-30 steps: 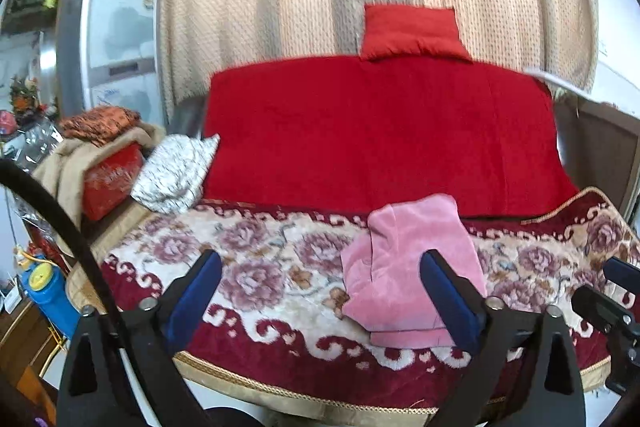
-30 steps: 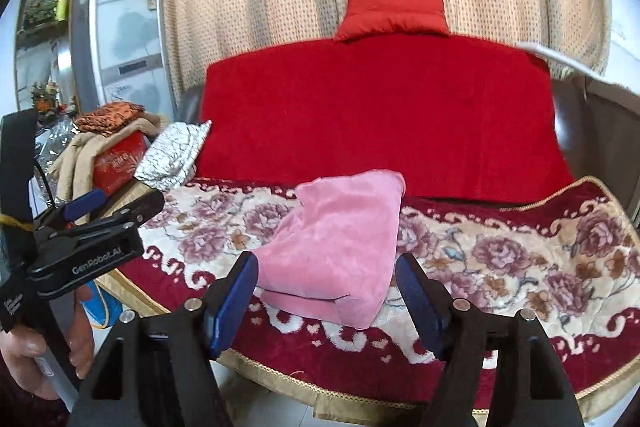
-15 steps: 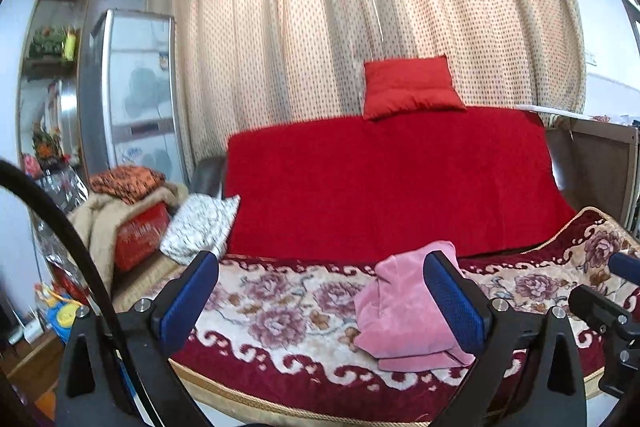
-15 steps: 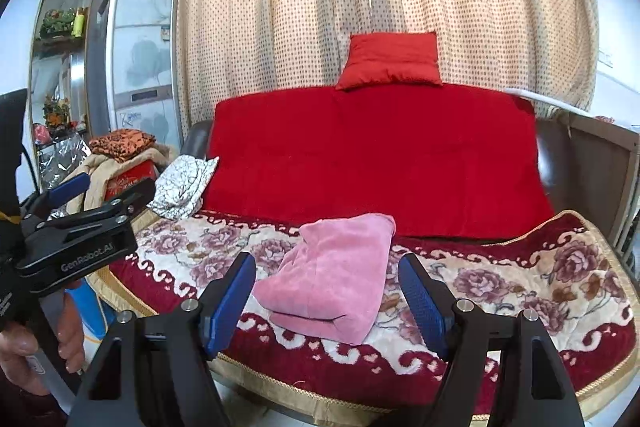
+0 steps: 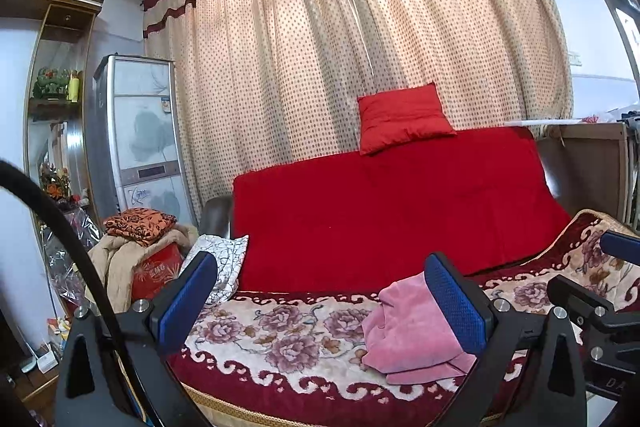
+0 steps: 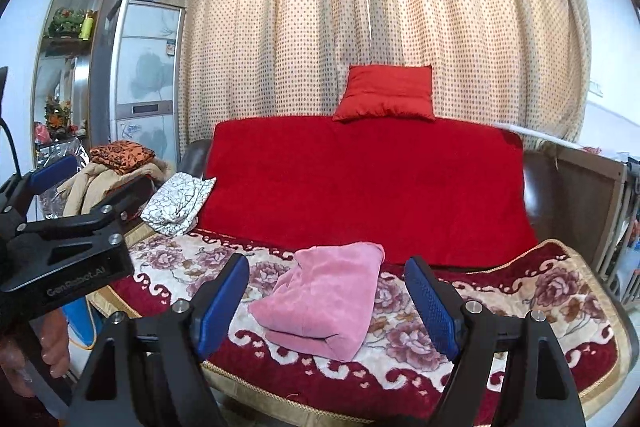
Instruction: Fold large clothes
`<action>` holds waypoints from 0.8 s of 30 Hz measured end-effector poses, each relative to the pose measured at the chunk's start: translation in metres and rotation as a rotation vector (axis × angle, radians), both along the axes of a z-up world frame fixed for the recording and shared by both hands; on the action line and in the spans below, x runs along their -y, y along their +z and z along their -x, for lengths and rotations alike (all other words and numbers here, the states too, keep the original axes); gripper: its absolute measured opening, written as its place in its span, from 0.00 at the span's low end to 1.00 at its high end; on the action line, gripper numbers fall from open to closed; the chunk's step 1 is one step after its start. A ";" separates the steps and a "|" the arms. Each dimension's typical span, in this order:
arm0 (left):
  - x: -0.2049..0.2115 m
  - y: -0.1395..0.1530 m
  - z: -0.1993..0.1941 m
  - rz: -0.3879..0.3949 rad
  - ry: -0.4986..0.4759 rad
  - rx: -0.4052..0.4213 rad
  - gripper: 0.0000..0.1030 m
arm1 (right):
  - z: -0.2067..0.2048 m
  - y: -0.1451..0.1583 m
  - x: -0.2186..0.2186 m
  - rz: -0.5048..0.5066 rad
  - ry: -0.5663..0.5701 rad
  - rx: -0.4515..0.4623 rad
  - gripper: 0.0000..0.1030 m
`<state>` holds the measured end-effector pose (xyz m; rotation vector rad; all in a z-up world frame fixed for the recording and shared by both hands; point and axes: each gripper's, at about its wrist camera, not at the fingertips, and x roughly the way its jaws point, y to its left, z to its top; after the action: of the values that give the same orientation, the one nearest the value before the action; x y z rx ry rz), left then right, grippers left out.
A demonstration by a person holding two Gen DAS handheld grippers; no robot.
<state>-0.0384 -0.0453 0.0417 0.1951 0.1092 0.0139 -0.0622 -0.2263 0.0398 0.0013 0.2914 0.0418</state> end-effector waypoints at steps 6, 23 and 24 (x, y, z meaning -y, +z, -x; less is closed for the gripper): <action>-0.003 0.008 0.012 0.011 -0.003 0.000 1.00 | 0.011 0.010 0.005 -0.021 -0.021 0.015 0.81; 0.006 -0.007 -0.011 0.039 -0.134 -0.129 1.00 | -0.005 0.013 0.010 -0.104 -0.044 -0.002 0.85; 0.007 -0.008 -0.011 0.040 -0.134 -0.131 1.00 | -0.008 0.010 0.010 -0.110 -0.042 -0.016 0.85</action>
<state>-0.0276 -0.0523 0.0335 0.1627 0.2265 -0.1344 -0.0541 -0.2364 0.0495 0.1168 0.3047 0.0162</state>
